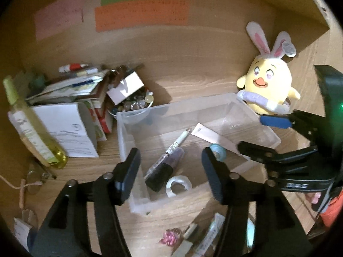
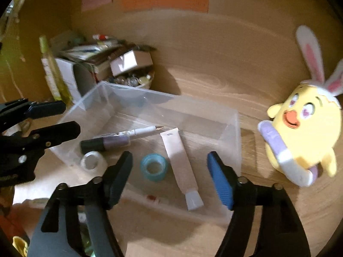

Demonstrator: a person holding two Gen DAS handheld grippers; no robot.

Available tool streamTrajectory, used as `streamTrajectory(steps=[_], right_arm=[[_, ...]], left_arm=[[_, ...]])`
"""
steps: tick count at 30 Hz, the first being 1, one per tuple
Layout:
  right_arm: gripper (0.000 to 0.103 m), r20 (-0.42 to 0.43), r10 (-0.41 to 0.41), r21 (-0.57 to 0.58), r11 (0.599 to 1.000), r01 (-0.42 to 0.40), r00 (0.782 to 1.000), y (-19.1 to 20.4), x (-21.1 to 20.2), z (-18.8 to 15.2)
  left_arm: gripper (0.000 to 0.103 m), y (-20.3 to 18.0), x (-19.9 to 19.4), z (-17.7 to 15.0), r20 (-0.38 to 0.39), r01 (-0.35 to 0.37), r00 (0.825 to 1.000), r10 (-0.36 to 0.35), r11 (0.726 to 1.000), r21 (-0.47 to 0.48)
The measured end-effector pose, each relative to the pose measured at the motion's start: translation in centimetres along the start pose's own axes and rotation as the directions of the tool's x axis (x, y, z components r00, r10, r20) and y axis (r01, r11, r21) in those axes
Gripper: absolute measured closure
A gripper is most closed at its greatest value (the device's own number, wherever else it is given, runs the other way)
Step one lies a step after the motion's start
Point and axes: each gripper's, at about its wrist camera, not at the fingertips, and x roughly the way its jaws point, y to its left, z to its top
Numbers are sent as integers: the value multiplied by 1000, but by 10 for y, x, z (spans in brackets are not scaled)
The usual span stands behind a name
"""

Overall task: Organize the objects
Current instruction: 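Place the spray bottle and blue tape roll into the clear box and release, then withdraw both tools from the box back to the pile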

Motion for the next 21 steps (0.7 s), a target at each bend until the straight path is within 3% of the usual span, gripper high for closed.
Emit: streamTrajectory(steps=[3,9,21], right_arm=[[21,37,10,-9,1000,-10,999,-1,-24,-11],[18,63,48,-1,999,-48,997,-7,-59,-42],[7,-1,116,-57,992,-116,993,-6,-82,-130]], left_arm=[[32,-1,-15,-8,17,-4,1000,4,1000,0],[20,1,-44,-33,44,-25,999,25,1000,-4],[15,2,-61,-105,-35,-54,998,53,999,-9]])
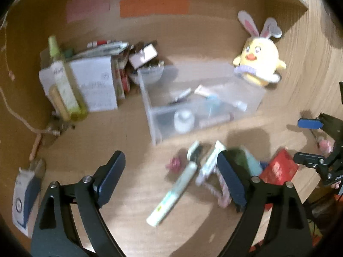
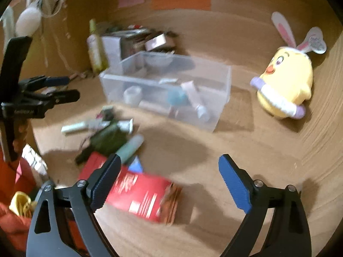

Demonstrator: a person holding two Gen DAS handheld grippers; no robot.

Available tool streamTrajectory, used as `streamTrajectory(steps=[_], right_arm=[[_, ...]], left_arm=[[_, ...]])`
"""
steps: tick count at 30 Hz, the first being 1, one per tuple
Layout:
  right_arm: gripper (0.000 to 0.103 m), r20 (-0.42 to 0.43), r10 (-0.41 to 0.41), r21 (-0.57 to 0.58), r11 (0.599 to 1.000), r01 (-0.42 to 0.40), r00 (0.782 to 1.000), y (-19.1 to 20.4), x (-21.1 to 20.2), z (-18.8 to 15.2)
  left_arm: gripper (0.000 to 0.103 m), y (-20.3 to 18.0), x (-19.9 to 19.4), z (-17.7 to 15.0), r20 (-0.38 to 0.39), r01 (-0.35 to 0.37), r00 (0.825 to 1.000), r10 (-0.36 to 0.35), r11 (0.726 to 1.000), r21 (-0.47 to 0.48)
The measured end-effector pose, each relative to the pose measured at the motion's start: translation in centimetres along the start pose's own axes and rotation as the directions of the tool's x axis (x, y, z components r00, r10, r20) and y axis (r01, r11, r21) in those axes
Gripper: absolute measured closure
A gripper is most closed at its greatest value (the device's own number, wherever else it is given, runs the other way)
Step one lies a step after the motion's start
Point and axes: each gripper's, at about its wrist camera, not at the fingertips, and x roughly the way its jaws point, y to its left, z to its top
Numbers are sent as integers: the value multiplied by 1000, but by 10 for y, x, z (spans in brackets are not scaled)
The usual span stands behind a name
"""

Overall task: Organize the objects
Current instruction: 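Withdraw both tools from the box back to the pile, then grasp the white marker with the left tool while the right tool grasps the red packet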

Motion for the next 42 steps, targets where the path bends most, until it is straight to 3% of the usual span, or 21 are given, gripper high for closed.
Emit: streamTrajectory(steps=[7,11,18,21,26,28,31,36,42], right_arm=[[3,-60,84,-45,995,-86,995,8,10,-30],[3,-98,58,-138,988,-71,994,17,21,-33],[3,-157,75,-157,983,-100,985,11,48,-24],[5,-167,75,-164,981,-102,983,11,56,-18],[15,-176,89,-96,990,-107,980,3,61,-13],[20,-180,68,-52,996,-79,981,-5,62,-10],[20,-189,9,28,1000,-4,982,-19,61,-8],[19,-147,105,267,962,-63,984,-38,50,0],[17,-133,42,380,925,12,990,-20,72,24]], left_arm=[[15,7,17,-40,-90,5,996,-9,999,-35],[15,14,26,-52,-130,8,991,-16,998,-55],[15,21,35,-55,-150,14,988,-23,998,-63],[25,23,37,-54,-145,12,989,-22,997,-72],[45,27,38,-51,-132,17,991,-28,996,-82],[56,26,38,-51,-128,13,992,-23,997,-74],[66,23,37,-51,-122,3,992,-10,998,-59],[75,16,33,-54,-109,15,994,-19,999,-42],[80,6,28,-60,-99,13,995,-14,1000,-9]])
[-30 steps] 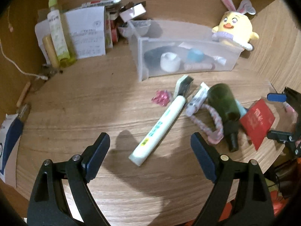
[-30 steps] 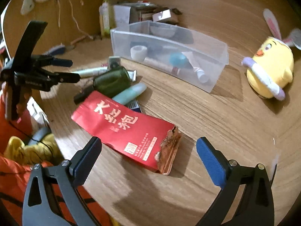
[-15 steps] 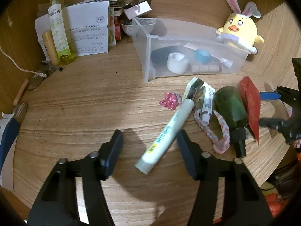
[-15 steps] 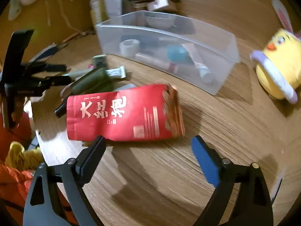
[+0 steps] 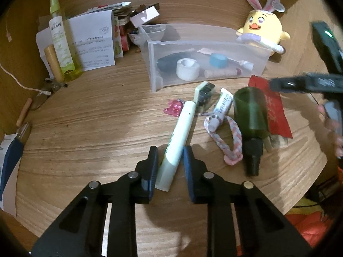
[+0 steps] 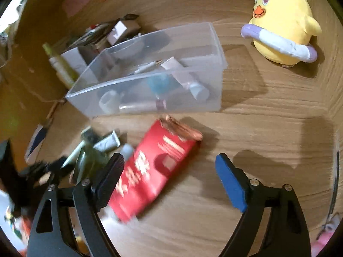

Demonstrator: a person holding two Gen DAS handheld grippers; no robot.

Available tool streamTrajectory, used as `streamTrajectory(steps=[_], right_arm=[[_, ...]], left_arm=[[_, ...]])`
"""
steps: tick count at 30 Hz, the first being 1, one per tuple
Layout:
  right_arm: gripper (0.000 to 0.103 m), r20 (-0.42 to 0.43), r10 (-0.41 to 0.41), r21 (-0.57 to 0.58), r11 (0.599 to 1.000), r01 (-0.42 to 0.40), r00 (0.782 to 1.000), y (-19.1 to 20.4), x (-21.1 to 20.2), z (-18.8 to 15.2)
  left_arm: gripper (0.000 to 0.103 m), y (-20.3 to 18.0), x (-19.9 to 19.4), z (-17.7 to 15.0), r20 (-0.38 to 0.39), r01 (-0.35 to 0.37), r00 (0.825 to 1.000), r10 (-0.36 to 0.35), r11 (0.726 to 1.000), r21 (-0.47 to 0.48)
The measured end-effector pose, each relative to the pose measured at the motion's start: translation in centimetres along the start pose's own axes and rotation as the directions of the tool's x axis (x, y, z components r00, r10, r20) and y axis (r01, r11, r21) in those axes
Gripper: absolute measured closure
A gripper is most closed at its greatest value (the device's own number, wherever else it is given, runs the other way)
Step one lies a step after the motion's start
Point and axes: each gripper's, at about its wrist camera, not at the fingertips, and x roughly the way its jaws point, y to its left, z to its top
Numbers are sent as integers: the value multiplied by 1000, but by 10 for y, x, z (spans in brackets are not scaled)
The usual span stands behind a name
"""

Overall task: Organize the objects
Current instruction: 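Grasp the white marker with the left tool while the right tool grasps the red packet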

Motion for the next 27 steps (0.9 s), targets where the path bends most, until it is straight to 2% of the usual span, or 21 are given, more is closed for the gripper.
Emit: streamTrajectory(steps=[4,8,13,21,27], right_arm=[[17,-18,-116,7,993,116,993,16,25,11],[18,-25,-184,-32,983,183,983,22,37,16],[29,-16,-191,-133,973,188,981,21,32,5],[29,-21,-160,-220,964,151,987,1,19,-9],[29,-25,-142,-280,951,130,990,-14,10,-16]], left_arm=[[80,0,-5,-5,1,5,1000,-5,1000,10],[79,0,-5,-6,1,7,1000,-7,1000,23],[73,-2,4,5,-13,13,1000,-12,999,52],[73,-5,21,25,-43,58,998,-55,996,70],[88,-5,20,22,-25,39,999,-38,998,50]])
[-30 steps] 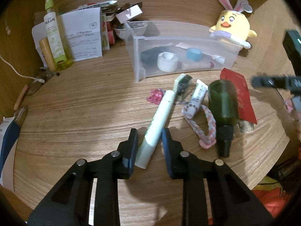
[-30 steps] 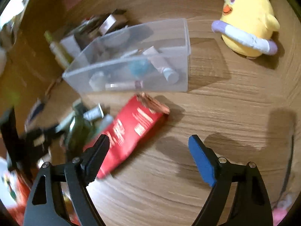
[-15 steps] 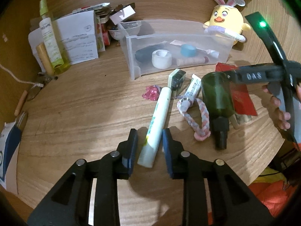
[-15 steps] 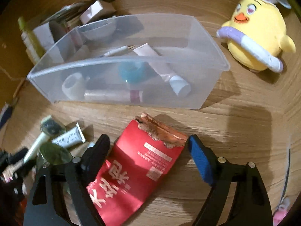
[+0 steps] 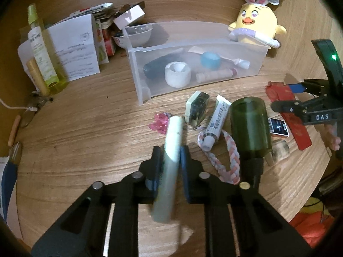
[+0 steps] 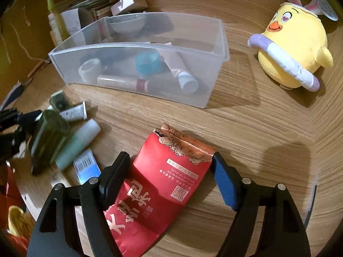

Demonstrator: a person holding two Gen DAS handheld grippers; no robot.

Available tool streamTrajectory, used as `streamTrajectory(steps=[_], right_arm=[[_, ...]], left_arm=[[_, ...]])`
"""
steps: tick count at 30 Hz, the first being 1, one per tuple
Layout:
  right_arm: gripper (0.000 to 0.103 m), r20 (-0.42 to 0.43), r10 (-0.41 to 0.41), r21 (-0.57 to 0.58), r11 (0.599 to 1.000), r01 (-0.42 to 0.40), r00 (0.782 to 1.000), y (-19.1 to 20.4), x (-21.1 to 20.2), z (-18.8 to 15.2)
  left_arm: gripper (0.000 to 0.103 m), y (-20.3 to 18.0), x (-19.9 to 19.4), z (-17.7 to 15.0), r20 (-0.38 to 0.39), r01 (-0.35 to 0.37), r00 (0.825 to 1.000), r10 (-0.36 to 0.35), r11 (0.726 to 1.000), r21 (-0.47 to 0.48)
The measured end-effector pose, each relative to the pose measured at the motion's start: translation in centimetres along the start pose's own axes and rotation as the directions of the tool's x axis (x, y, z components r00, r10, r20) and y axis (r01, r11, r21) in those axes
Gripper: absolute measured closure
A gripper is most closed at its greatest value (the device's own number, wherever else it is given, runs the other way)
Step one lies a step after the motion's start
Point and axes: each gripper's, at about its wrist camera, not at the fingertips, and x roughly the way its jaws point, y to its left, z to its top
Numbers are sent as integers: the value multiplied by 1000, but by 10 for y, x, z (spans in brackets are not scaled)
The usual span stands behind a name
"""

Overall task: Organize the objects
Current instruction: 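Grasp the white marker with the left tool while the right tool grasps the red packet, then carry the marker and red packet into the clear box and open both tools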

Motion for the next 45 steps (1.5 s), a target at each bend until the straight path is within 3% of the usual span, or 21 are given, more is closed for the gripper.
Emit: streamTrajectory(steps=[6,10,14,16,18,22,28,37,45], right_arm=[[25,-4,-19,-40,999,19,1000,0,-7,-8],[20,-26,-41,78,996,42,999,-6,-7,-11],[21,16,-92,189,978,87,996,-10,-13,-19],[29,36,-102,214,972,92,994,-12,-15,-21],[52,52,-120,213,971,107,991,-12,-18,-21],[52,64,-93,227,971,76,994,-12,-21,-23],[52,136,-80,217,975,49,987,-13,-39,-12],[52,296,-68,212,977,4,953,-17,-86,20],[52,349,-34,191,981,-36,936,-13,-92,62]], left_arm=[[88,3,-5,-6,11,-23,1000,24,999,-36],[88,9,-7,-7,21,-30,999,32,997,-70],[88,14,-13,-4,47,-25,998,29,995,-93],[88,15,-17,-2,66,-20,997,27,995,-101],[88,14,-21,1,80,-15,996,24,994,-108],[88,14,-29,8,113,-5,993,18,993,-116],[88,14,-42,24,163,8,987,12,992,-124],[88,9,-62,62,255,34,967,-2,992,-118],[88,10,-62,102,285,41,958,-6,992,-117]])
